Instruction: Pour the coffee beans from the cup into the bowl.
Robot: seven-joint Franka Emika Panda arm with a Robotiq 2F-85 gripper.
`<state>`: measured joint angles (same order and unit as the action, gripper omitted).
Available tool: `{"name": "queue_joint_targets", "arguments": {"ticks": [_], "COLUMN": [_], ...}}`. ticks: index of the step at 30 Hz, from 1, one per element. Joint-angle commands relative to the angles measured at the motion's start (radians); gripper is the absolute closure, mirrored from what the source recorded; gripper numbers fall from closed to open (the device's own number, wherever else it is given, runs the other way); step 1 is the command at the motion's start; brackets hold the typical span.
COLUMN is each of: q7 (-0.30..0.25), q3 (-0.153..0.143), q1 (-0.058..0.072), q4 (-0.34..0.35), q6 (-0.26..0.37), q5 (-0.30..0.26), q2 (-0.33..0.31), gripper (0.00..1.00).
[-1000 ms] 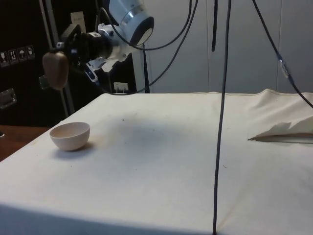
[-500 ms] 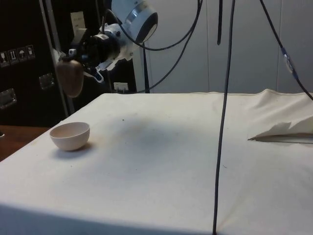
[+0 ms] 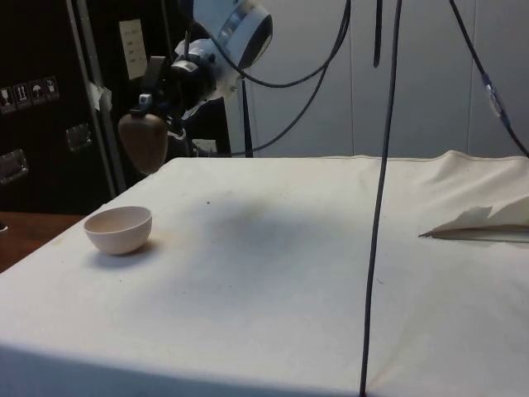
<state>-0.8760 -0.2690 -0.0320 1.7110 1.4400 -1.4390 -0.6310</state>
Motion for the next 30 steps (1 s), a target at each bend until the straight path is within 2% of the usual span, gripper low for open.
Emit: {"name": "queue_joint_targets", "arguments": {"ticks": [1, 2, 3, 10, 11, 12, 20, 21, 22, 28, 29, 30], "q7": [-0.001, -0.004, -0.004, -0.03, -0.031, -0.034, -0.075, -0.074, -0.079, -0.114, -0.114, -0.118], "q3": [-0.007, 0.0, -0.007, -0.008, -0.002, -0.008, -0.008, -0.002, -0.008, -0.008, -0.002, -0.008], "q1": [0.01, 0.001, 0.011, 0.014, 0.004, 0.014, 0.022, 0.013, 0.023, 0.029, 0.02, 0.029], "q4": [0.013, 0.003, 0.016, 0.039, 0.027, 0.042, 0.069, 0.056, 0.073, 0.102, 0.091, 0.107], "q6": [0.019, 0.001, 0.02, 0.034, 0.014, 0.036, 0.069, 0.047, 0.074, 0.108, 0.089, 0.113], "q5": [0.013, 0.008, 0.021, 0.08, 0.071, 0.086, 0.133, 0.126, 0.137, 0.167, 0.161, 0.171], "q2": [0.013, 0.003, 0.015, 0.033, 0.021, 0.035, 0.053, 0.041, 0.056, 0.075, 0.064, 0.078], "gripper": [1.0, 1.0, 1.0, 1.0, 1.0, 1.0, 1.0, 1.0, 1.0, 1.0, 1.0, 1.0]}}
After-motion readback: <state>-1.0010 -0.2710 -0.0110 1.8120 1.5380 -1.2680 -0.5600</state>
